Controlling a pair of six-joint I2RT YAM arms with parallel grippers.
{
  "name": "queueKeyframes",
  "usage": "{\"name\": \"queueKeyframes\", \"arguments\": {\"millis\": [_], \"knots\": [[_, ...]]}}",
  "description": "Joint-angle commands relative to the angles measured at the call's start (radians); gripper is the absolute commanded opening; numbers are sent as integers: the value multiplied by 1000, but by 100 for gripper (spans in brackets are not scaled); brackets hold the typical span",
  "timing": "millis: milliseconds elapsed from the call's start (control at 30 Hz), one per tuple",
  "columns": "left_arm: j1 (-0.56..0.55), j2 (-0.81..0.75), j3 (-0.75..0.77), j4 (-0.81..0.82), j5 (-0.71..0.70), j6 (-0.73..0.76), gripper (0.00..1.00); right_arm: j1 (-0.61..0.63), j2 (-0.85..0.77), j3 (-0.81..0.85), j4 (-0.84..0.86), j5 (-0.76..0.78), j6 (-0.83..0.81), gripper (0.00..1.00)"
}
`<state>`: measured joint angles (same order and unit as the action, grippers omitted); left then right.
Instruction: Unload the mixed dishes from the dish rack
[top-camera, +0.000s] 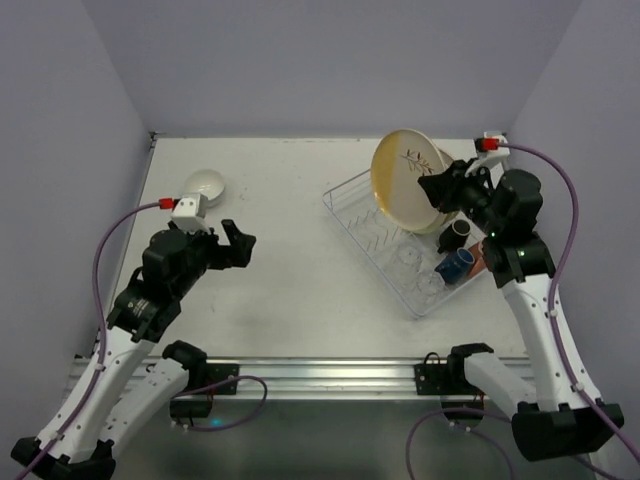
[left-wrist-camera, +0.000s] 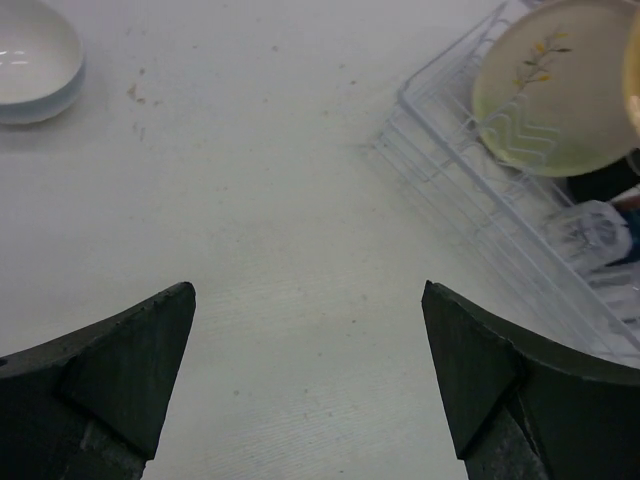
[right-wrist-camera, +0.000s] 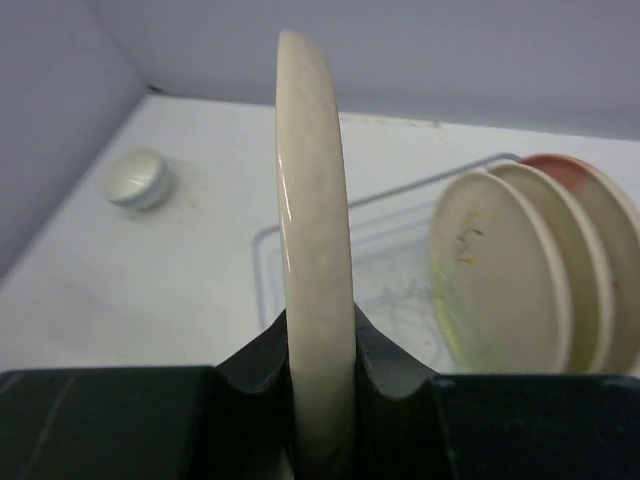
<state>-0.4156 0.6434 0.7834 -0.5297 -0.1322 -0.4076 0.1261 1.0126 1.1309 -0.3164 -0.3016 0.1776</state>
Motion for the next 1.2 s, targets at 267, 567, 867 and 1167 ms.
{"name": "queueKeyframes", "arguments": {"millis": [267, 567, 867, 1167], "knots": [[-18, 218, -94, 821, 788, -410, 100, 41, -224, -421, 862, -395, 899, 0], [-97, 363, -119, 941, 740, -488, 100, 69, -230, -511, 991, -498, 1000, 0], [-178, 404, -157, 1203, 787, -628, 73, 96, -175, -556, 1105, -508, 1037, 0], [-192, 395, -164, 1164, 764, -657, 0, 99, -105, -562, 1160, -499, 1019, 0]]}}
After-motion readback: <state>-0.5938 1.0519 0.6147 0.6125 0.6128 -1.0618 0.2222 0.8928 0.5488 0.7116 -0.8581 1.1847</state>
